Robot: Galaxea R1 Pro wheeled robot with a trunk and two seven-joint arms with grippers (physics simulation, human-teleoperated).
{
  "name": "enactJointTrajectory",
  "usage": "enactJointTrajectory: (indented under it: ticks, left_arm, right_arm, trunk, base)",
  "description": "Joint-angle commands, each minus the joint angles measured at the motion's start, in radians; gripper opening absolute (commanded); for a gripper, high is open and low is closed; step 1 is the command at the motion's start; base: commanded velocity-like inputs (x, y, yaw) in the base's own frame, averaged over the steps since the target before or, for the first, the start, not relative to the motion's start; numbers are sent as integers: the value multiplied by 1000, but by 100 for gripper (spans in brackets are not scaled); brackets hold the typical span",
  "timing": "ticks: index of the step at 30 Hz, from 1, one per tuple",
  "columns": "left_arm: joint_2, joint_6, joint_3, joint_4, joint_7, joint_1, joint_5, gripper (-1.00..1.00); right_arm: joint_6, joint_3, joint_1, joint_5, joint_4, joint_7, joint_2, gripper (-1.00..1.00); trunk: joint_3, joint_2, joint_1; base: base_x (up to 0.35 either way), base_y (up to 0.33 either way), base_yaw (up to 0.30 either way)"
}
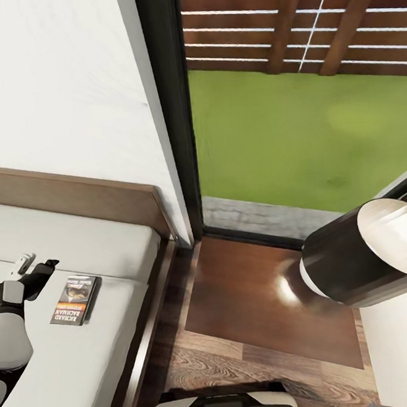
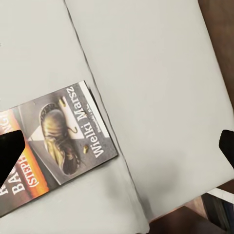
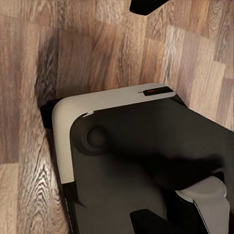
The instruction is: In the bedroom, move the book from the bed onto either nightstand, and place the two sandals side by side next to the bed.
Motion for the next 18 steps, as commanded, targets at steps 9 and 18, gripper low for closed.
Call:
enactJointTrajectory:
  ticks: [9,18]
  left_arm:
    - [0,6,-4,-2,-5,-1,-2,100]
    - [0,6,-4,-1,-5,-1,-2,100]
  right_arm:
    - [-1,-3,-1,-7,2,6,0,100]
    - [-1,-4,-1,-7,2,6,0,100]
  trunk:
    - [-15,-2,0]
    - [-34,-37,20]
  base:
    - [0,0,0]
    - [0,0,0]
